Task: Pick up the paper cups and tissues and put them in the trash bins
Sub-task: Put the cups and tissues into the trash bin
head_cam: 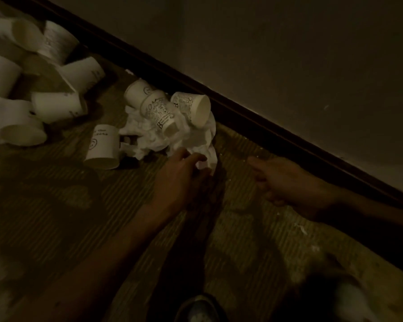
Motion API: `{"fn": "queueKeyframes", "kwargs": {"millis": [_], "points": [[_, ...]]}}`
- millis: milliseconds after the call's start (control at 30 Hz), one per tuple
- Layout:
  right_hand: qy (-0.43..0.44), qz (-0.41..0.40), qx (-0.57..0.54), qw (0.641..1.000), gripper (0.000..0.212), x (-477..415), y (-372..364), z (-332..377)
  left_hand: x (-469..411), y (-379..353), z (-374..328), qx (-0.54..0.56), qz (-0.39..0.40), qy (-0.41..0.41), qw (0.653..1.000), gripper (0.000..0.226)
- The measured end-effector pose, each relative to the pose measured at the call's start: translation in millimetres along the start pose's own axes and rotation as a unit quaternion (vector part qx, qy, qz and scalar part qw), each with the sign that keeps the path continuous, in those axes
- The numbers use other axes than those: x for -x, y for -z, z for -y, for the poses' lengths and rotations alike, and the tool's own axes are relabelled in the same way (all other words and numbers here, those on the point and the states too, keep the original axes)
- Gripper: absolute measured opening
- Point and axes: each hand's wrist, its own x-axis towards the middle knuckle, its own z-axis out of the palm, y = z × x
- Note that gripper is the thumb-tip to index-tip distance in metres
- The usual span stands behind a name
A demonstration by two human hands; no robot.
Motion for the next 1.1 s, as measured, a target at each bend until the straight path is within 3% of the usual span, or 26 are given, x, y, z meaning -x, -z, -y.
{"fn": "queueKeyframes", "kwargs": {"millis": [133,433,567,700,867,1100], "points": [[-0.039,0.033,-0.017,0.999,0.054,-2.5,10.7,0.2,-9.7,-22.6,1.6,-0.107,0.084,-0.037,0.99,0.055],[-0.076,0.066,-0.114,0.988,0.048,-43.2,-9.9,-7.6,-17.0,-32.8,10.4,-0.13,0.087,-0.04,0.987,0.016],[-0.097,0.045,-0.17,0.98,0.044,-62.9,-28.0,-9.5,-15.4,-26.6,18.2,-0.151,0.07,-0.027,0.986,0.029],[-0.116,0.085,-0.219,0.965,0.04,-68.3,-33.4,-18.3,-16.5,-24.7,22.6,-0.192,0.102,-0.002,0.976,0.054],[-0.122,0.123,-0.255,0.951,0.037,-69.2,-32.9,-25.9,-22.9,-25.3,5.6,-0.203,0.09,-0.044,0.974,0.026],[-0.129,0.166,-0.302,0.93,0.037,-73.2,-42.1,-26.6,-10.2,-18.7,11.8,-0.188,0.134,-0.004,0.973,0.049]]}}
